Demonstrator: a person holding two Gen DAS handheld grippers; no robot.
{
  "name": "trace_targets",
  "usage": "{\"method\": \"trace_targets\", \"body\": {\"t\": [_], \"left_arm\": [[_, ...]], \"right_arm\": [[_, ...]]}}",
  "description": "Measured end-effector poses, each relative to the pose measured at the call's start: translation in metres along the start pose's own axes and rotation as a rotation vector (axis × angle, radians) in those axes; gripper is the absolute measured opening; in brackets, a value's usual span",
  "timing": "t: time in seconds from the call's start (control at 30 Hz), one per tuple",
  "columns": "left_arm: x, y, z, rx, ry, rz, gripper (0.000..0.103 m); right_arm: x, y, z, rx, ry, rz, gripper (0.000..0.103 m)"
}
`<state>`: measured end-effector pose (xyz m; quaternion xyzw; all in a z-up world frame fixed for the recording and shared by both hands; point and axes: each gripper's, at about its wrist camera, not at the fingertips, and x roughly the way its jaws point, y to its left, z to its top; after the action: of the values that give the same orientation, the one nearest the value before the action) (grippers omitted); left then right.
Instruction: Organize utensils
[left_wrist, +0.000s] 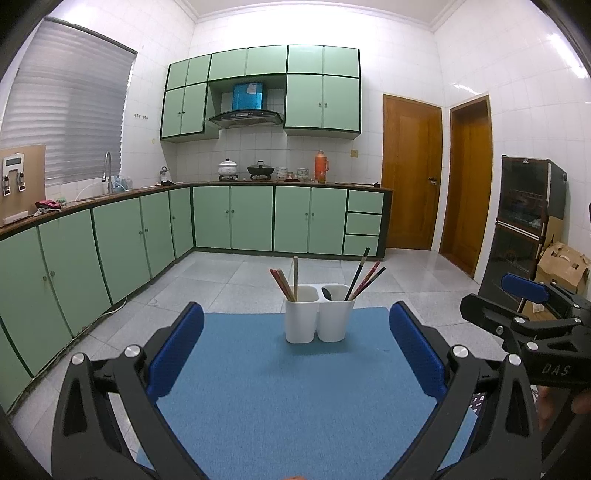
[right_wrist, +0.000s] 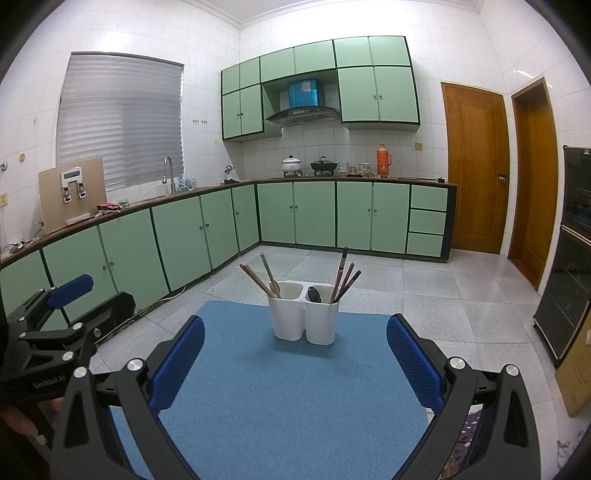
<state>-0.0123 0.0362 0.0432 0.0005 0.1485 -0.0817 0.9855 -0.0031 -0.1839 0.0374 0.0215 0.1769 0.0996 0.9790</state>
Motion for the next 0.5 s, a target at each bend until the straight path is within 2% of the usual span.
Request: {"method": "trace_targets", "body": {"t": [0.5], "left_arm": [[-0.0026,0.0004,0.0002,0.001,-0.002,0.003,0.097]], "right_arm": [[-0.0003,0.001,-0.0007,-0.003,-0.001,0.001,0.097]]}}
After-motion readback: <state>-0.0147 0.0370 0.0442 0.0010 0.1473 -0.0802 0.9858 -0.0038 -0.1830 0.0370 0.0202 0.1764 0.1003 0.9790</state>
